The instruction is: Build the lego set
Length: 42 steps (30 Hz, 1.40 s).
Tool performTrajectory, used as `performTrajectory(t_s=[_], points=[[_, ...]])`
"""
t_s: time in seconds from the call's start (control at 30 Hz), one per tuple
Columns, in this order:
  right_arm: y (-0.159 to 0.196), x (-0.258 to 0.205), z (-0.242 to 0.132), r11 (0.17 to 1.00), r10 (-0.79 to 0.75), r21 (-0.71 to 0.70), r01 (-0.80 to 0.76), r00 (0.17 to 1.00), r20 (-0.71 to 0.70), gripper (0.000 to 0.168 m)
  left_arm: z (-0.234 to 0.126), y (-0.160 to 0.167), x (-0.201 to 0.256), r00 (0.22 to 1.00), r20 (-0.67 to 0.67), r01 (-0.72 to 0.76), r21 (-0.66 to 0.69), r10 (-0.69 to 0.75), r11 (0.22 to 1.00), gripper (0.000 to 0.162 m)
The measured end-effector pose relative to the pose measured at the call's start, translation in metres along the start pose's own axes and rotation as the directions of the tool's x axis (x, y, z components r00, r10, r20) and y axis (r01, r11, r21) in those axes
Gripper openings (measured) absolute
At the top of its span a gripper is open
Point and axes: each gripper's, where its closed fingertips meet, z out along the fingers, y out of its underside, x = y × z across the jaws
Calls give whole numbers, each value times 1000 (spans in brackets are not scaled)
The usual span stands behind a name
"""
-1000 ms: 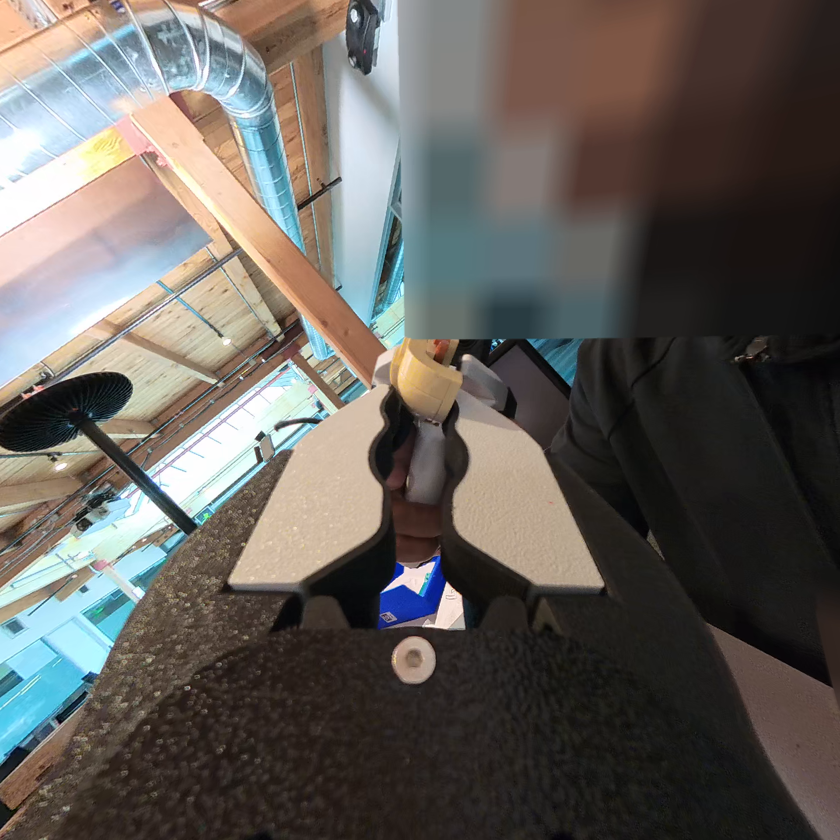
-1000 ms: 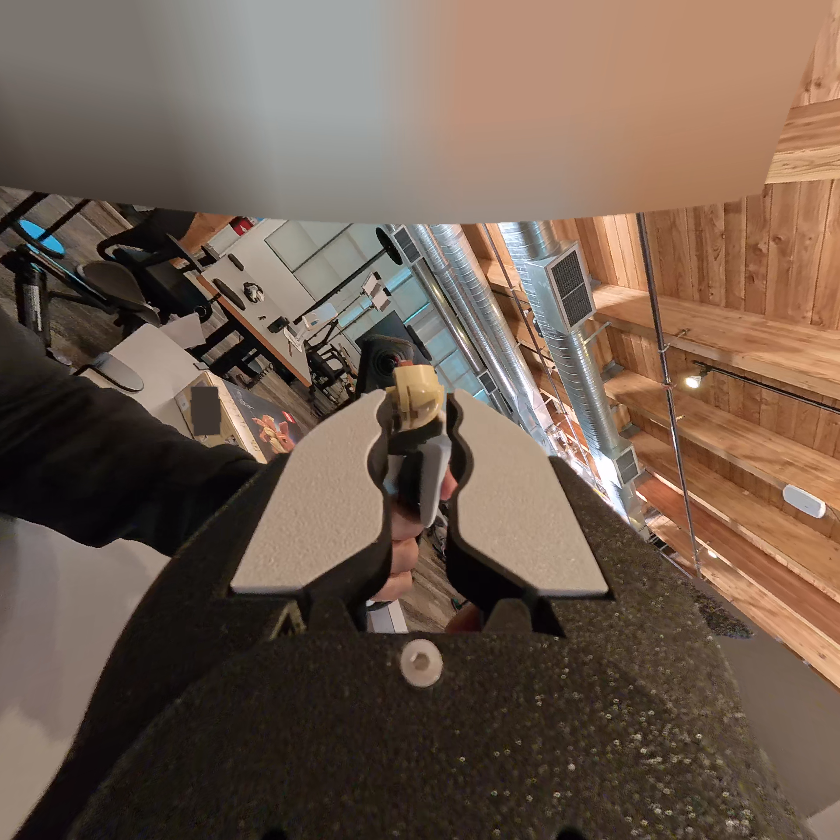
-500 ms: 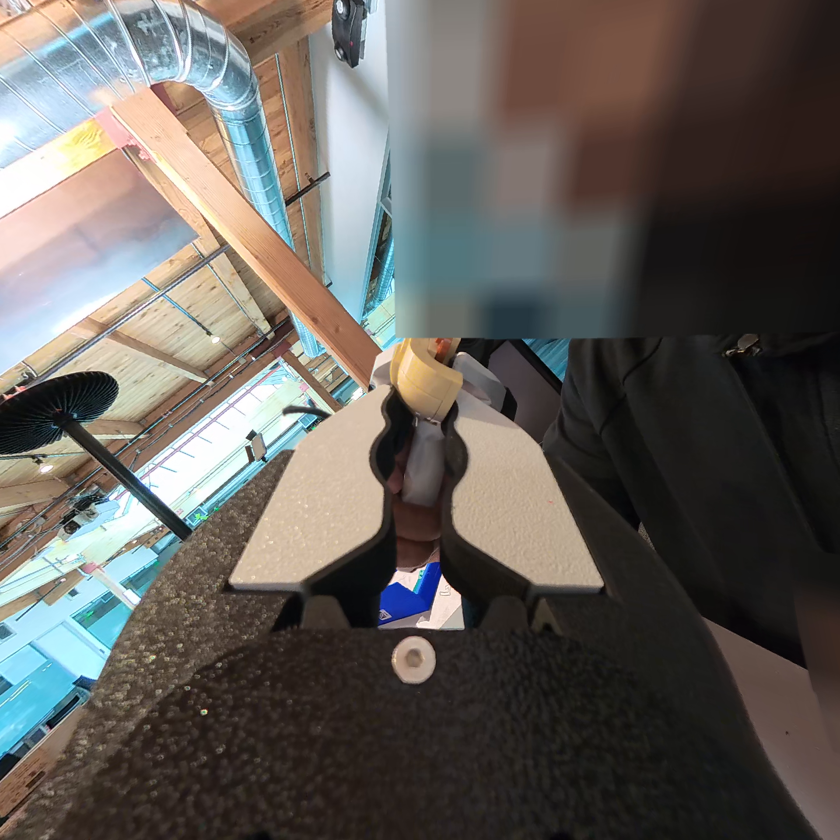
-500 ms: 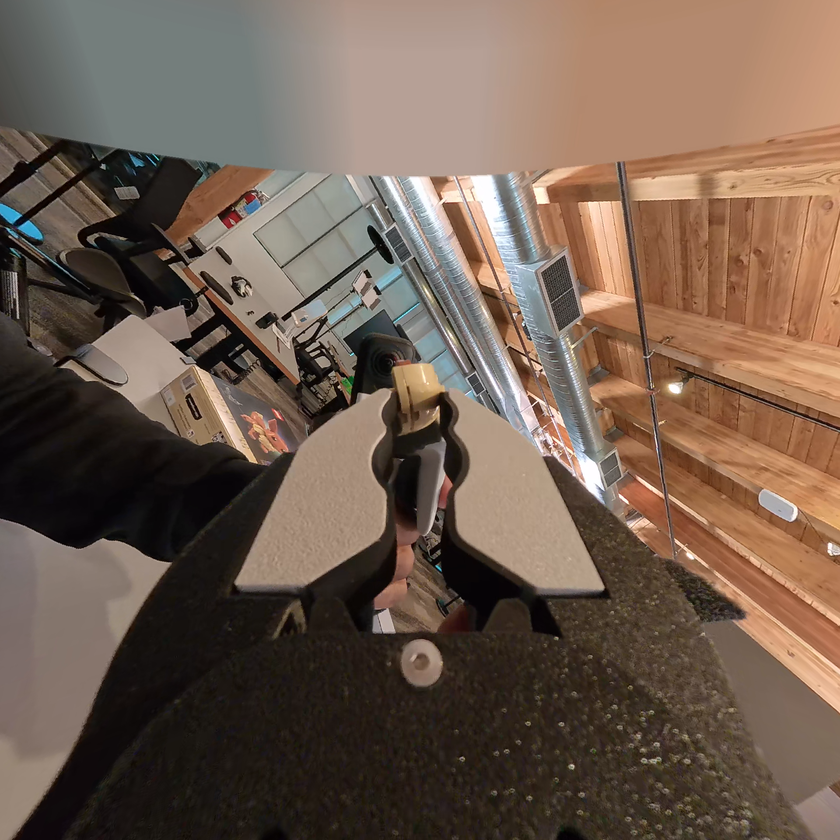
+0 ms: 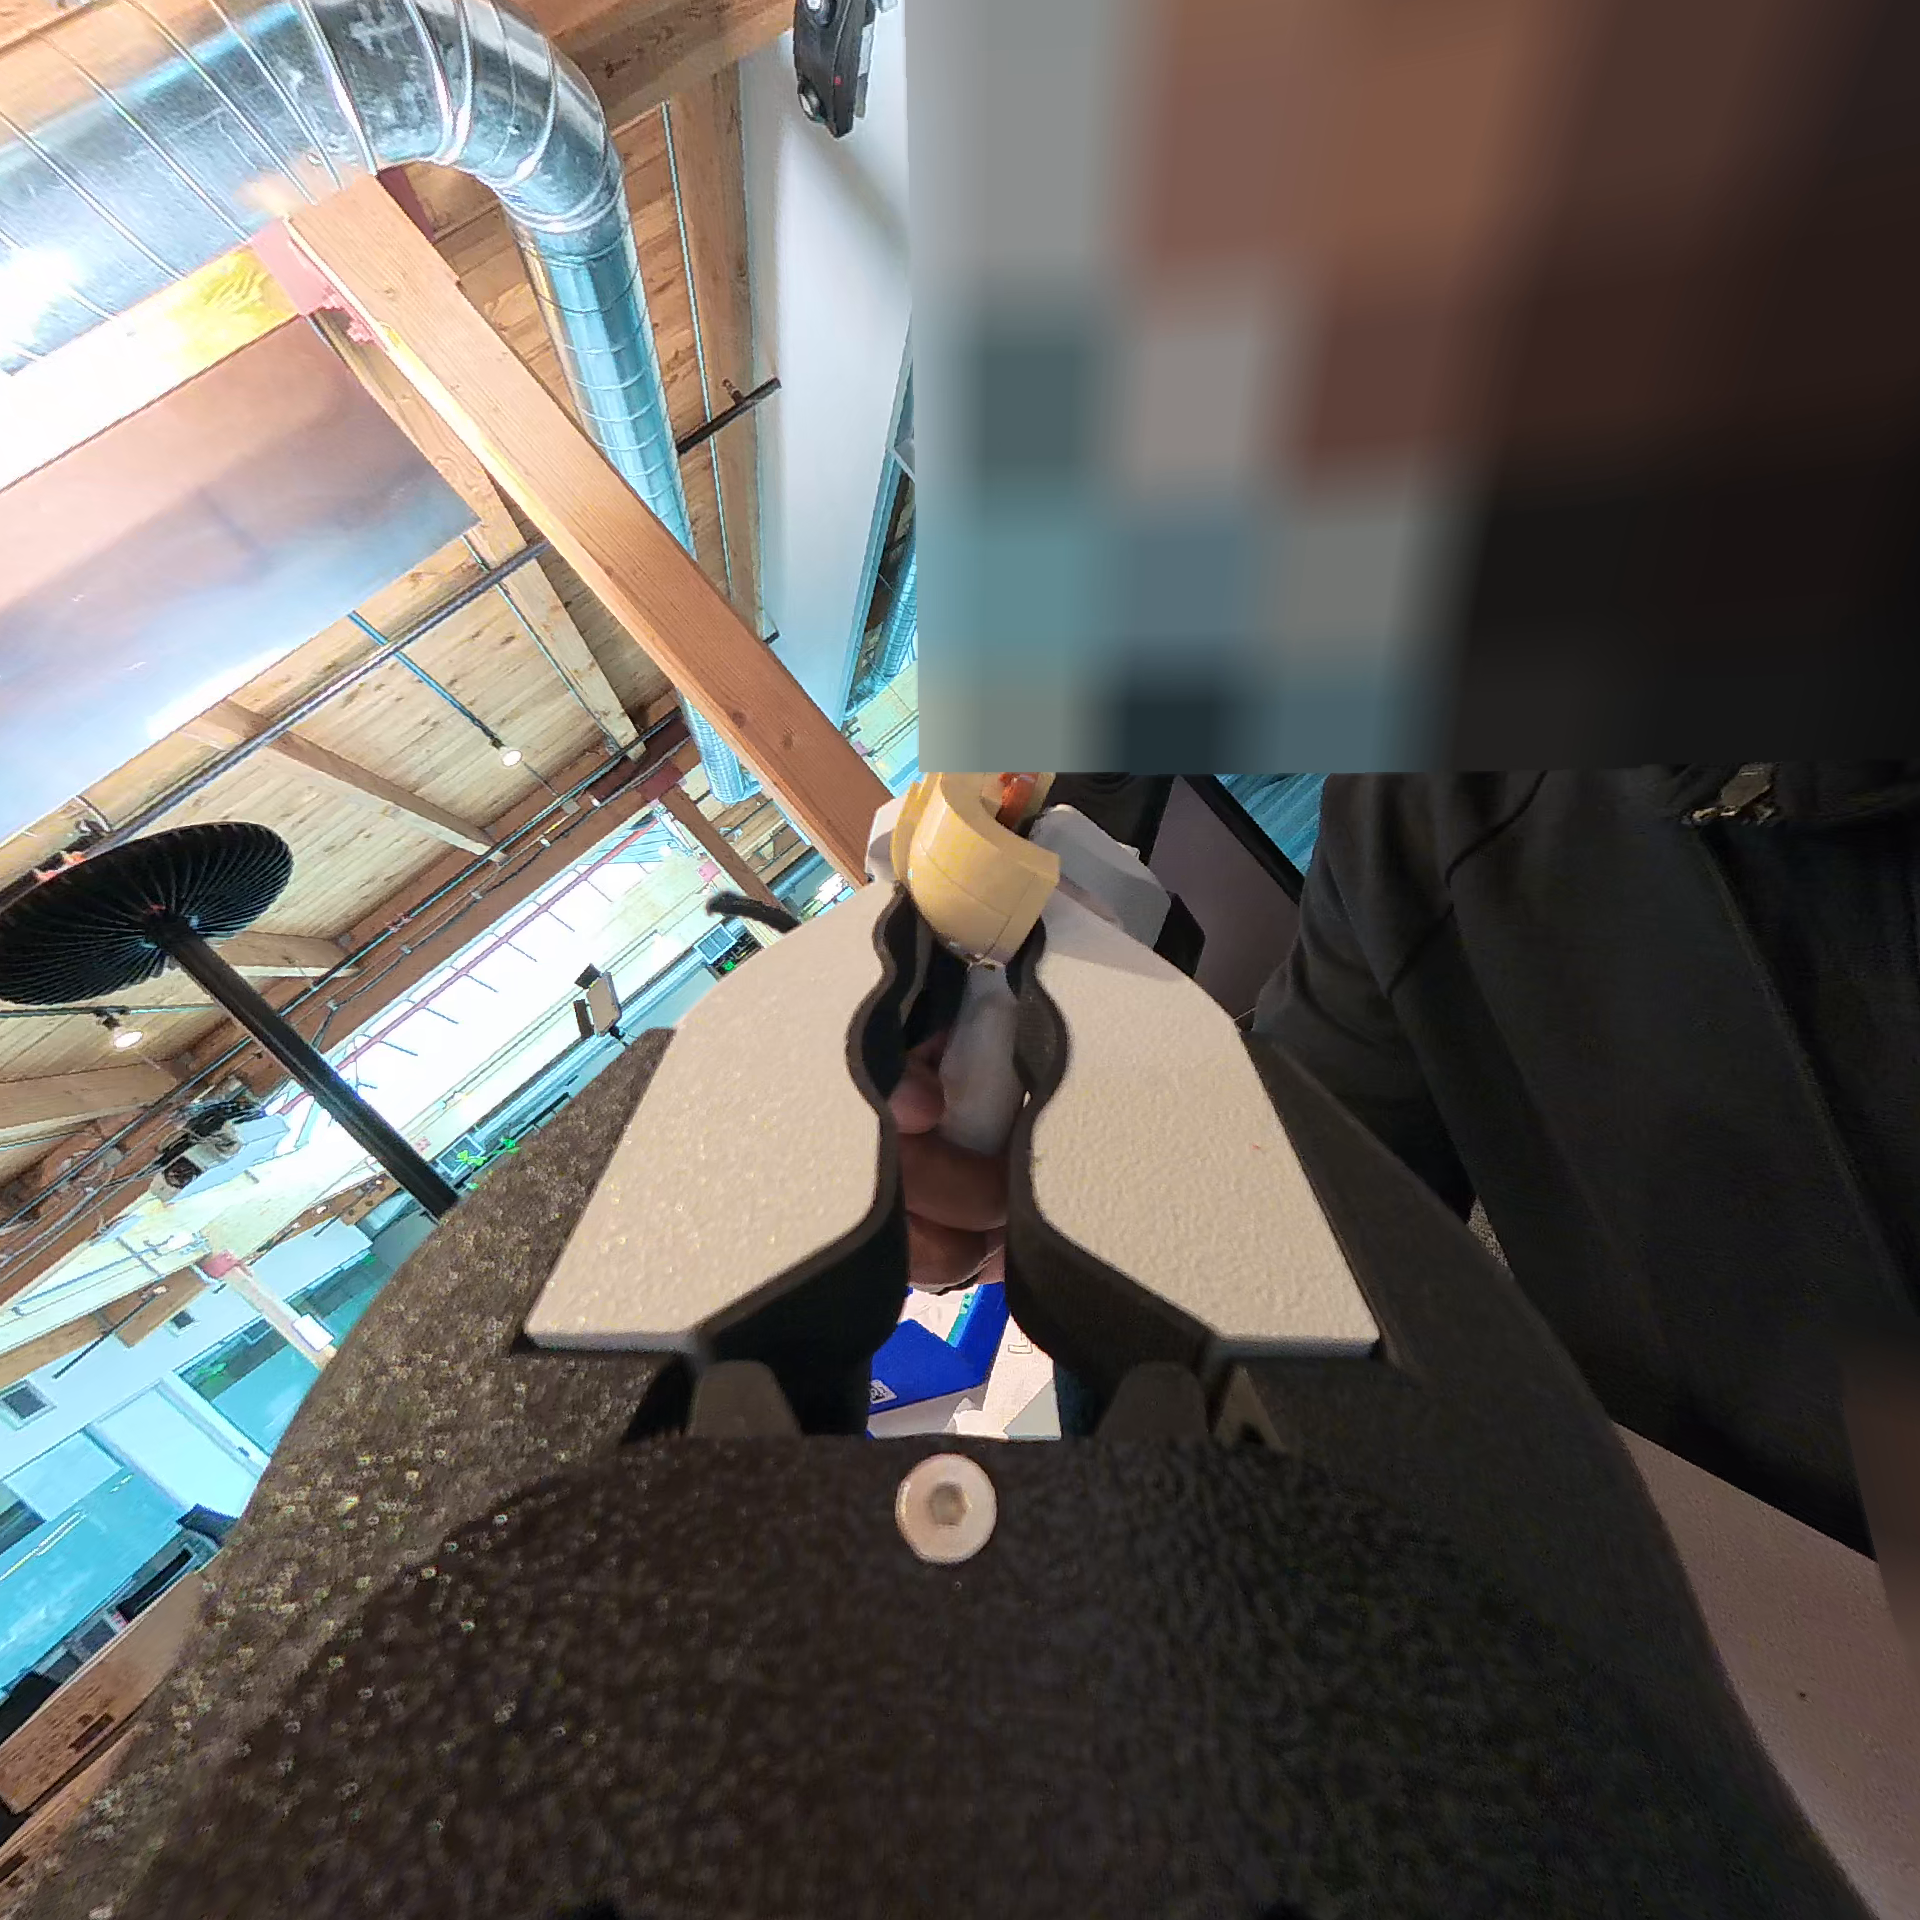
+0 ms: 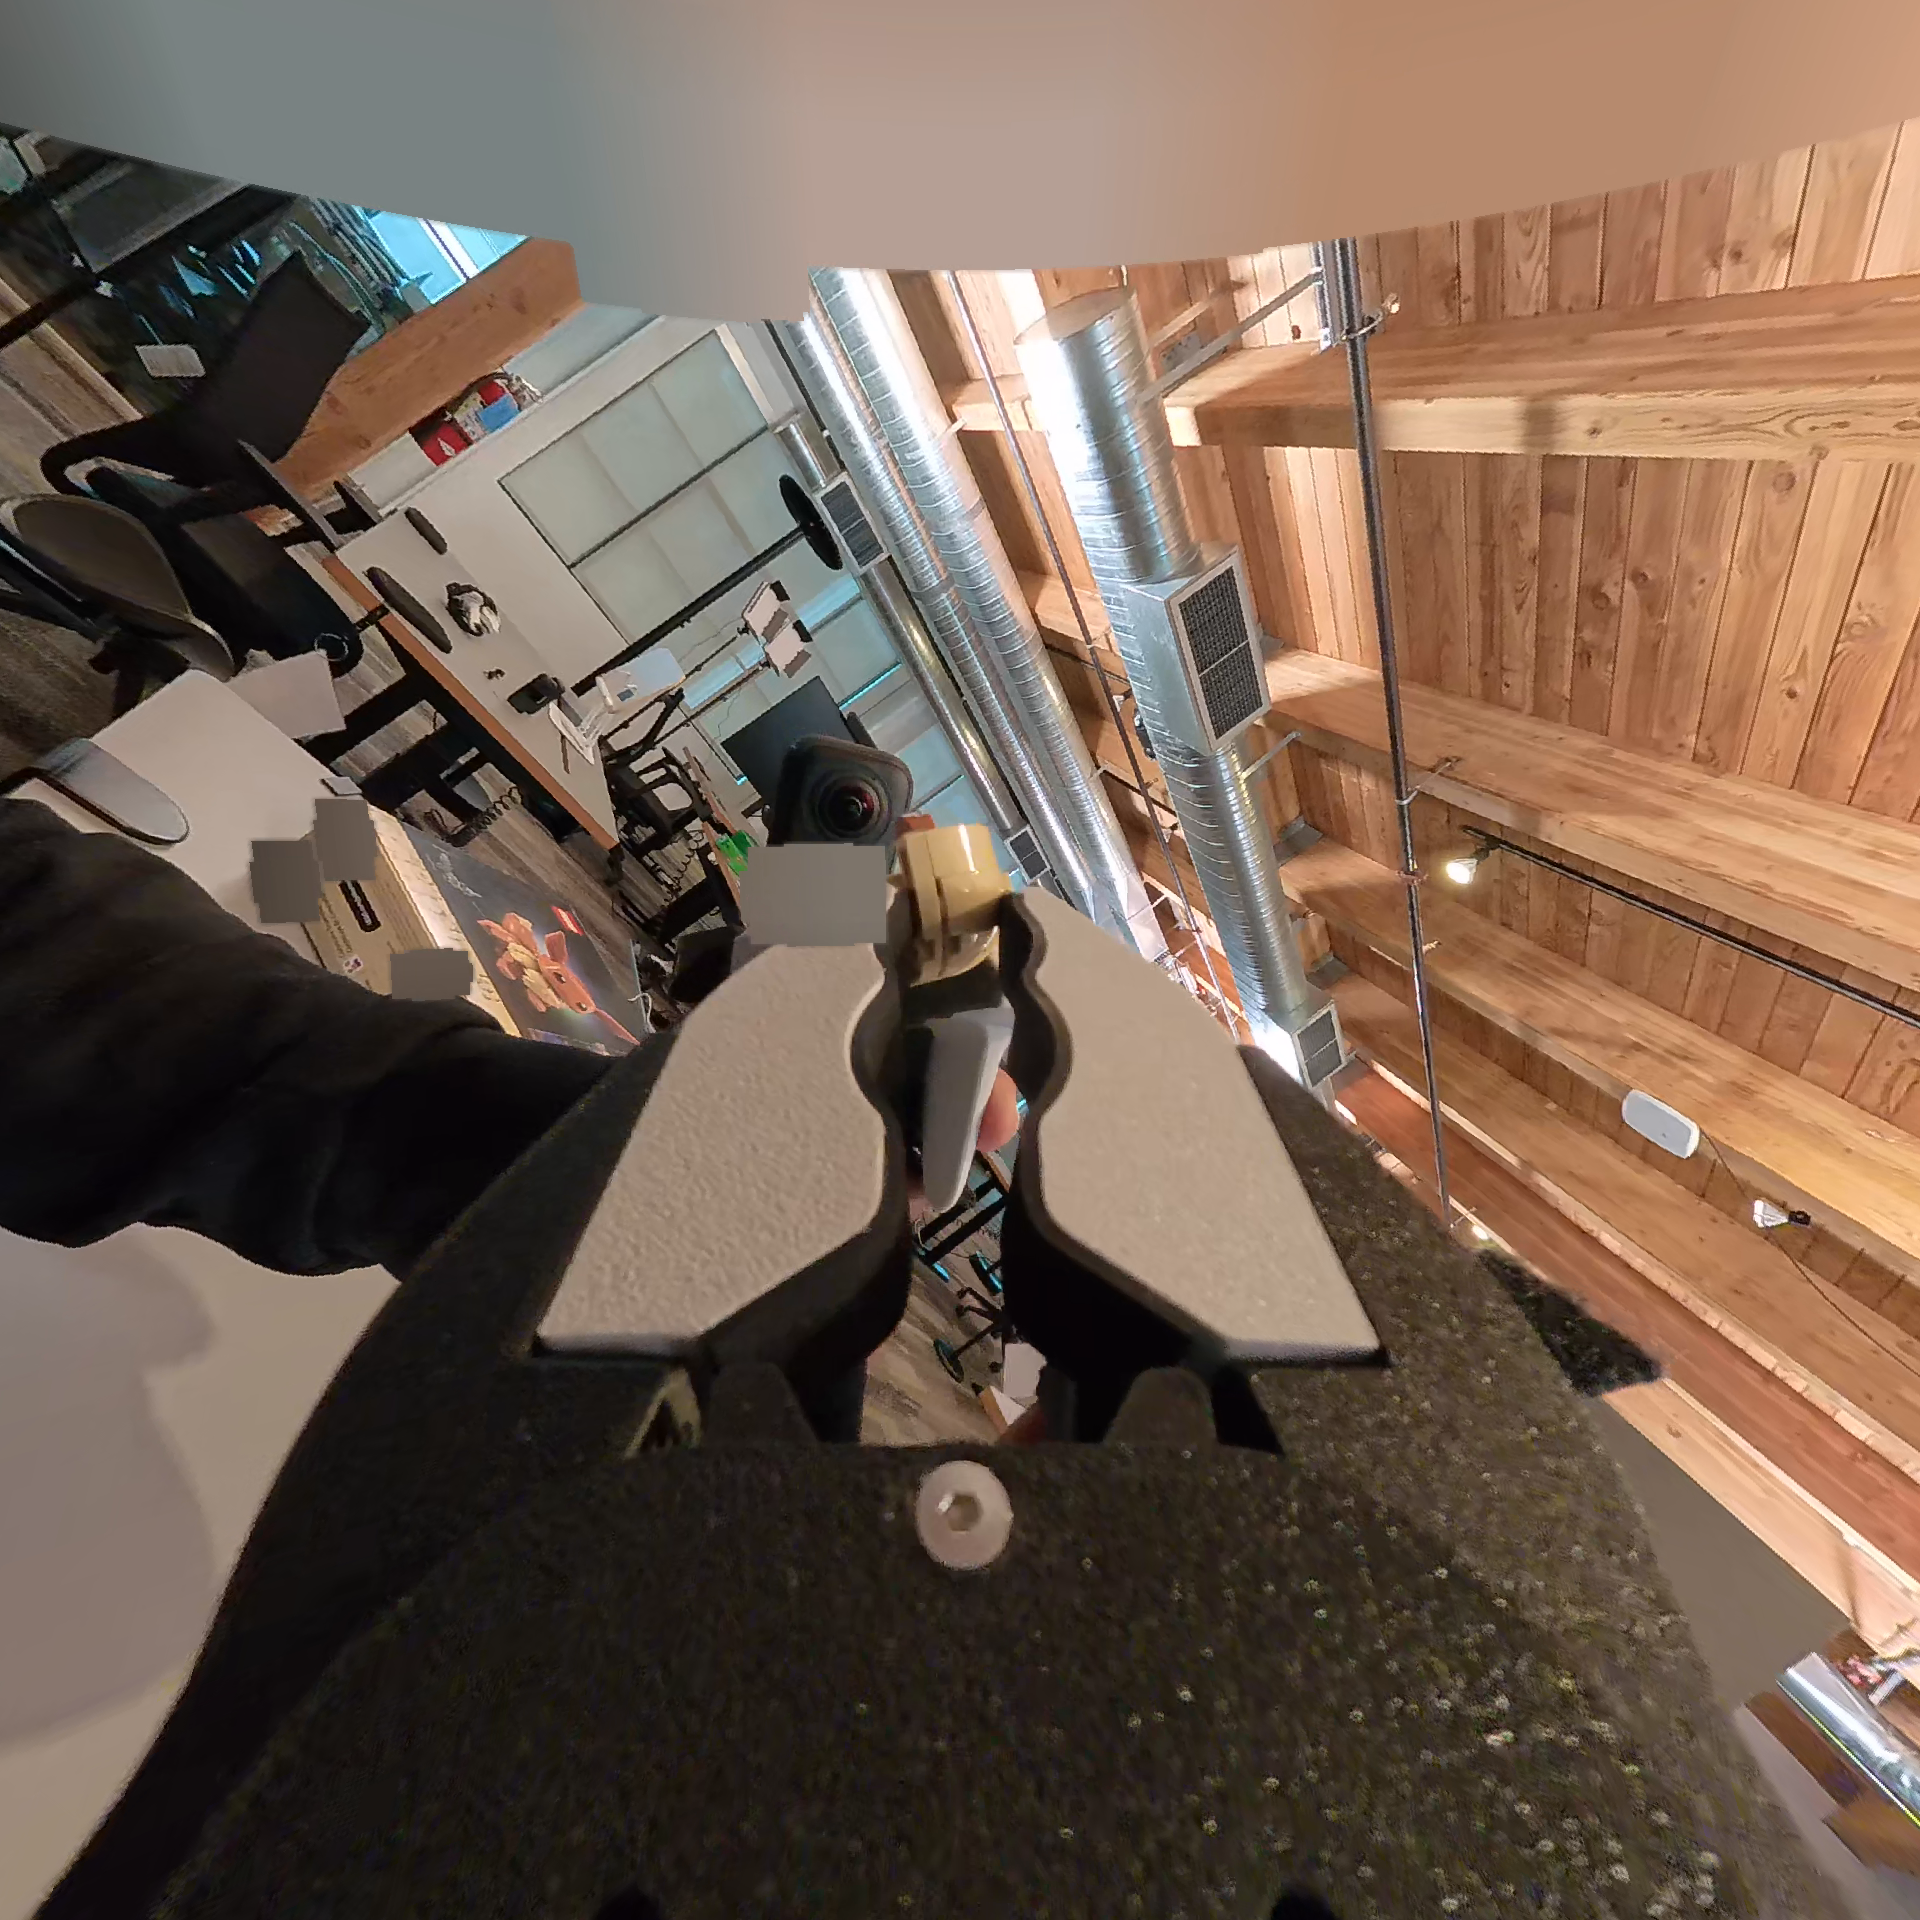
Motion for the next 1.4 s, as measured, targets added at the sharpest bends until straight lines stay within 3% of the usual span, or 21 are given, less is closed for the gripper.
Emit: performTrajectory(t_s=[0.37,0.5,0.6,0.7,0.77,0.87,1.0,1.13,1.4], points=[[5,3,0,1000,10,-10,-10,1000,-19,16,-1,5,-6,999,33,-23,-13,23,1000,17],[18,-4,-12,998,25,-50,-24,1000,16,26,-12,23,-5,975,80,-187,-197,206,962,17],[33,-19,-32,971,228,-93,-220,970,89,30,-19,52,-1,903,33,-372,-438,429,818,17],[51,-36,-52,855,513,-166,-491,848,136,35,-30,83,12,792,-75,-524,-594,606,610,16],[63,-45,-66,731,680,-192,-655,720,135,34,-38,100,20,702,-142,-599,-648,698,471,17],[89,-58,-78,469,883,-270,-841,458,106,33,-49,125,32,577,-242,-677,-676,780,291,16],[124,-75,-88,108,994,-364,-925,96,52,33,-62,153,42,408,-376,-758,-647,832,79,17],[154,-99,-94,-60,997,-431,-900,-72,10,32,-74,172,50,337,-436,-794,-608,834,3,16],[177,-133,-100,-164,984,-494,-854,-177,-19,27,-93,201,66,306,-486,-828,-560,818,-23,16]])
